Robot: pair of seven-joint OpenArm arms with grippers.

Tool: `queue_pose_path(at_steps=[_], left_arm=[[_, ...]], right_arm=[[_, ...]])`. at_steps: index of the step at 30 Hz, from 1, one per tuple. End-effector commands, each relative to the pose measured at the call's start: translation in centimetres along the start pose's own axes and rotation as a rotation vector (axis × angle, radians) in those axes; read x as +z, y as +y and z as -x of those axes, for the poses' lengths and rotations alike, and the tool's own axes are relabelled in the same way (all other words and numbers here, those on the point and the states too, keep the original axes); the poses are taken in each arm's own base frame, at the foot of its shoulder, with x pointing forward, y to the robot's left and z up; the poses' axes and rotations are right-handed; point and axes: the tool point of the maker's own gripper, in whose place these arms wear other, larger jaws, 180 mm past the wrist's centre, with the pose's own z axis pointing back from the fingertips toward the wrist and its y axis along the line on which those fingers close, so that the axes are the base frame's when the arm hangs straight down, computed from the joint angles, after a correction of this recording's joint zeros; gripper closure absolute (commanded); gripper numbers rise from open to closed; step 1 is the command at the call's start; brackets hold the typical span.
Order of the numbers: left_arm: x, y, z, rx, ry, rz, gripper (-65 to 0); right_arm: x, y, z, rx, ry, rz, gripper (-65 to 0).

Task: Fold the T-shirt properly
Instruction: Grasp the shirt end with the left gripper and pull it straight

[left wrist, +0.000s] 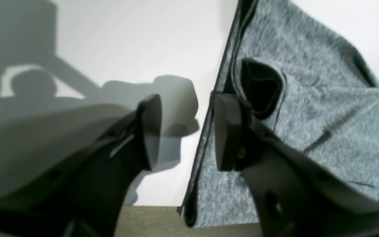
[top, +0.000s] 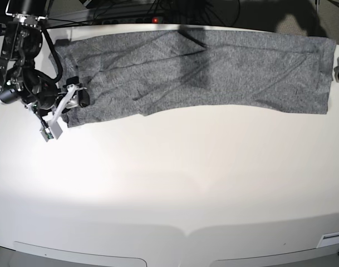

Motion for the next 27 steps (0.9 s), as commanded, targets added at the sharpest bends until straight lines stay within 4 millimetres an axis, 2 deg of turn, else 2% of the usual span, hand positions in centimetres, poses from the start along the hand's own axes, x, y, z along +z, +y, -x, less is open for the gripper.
queue_pose_path(at_steps=[1,3,8,13,20,27], left_arm=[[0.6,-0.1,-1.7,-0.025,-0.035,0.008,-25.0],[0.1,-0.5,-0.9,-0.019,-0.019,0.020,-25.0],[-2.1,-2.5,2.4,-0.032,0.085,0.070,-25.0],[-2.6,-3.1,4.2,-0.063,0.169,0.086,-25.0],[-1.3,-2.3,4.0,-0.062,0.194,0.076,-25.0],[-2.0,-5.0,4.0,0.003,0.147,0.177,-25.0]], right_arm=[[0.7,-0.5,-1.2,0.016,-0.036,0.014,-36.2],[0.7,-0.5,-1.2,0.016,-0.037,0.014,-36.2],[0.7,-0.5,-1.2,0.016,-0.036,0.014,-36.2],[0.7,-0.5,-1.2,0.016,-0.033,0.014,-36.2],[0.7,-0.5,-1.2,0.016,-0.033,0.014,-36.2],[0.7,-0.5,-1.2,0.016,-0.033,0.014,-36.2]])
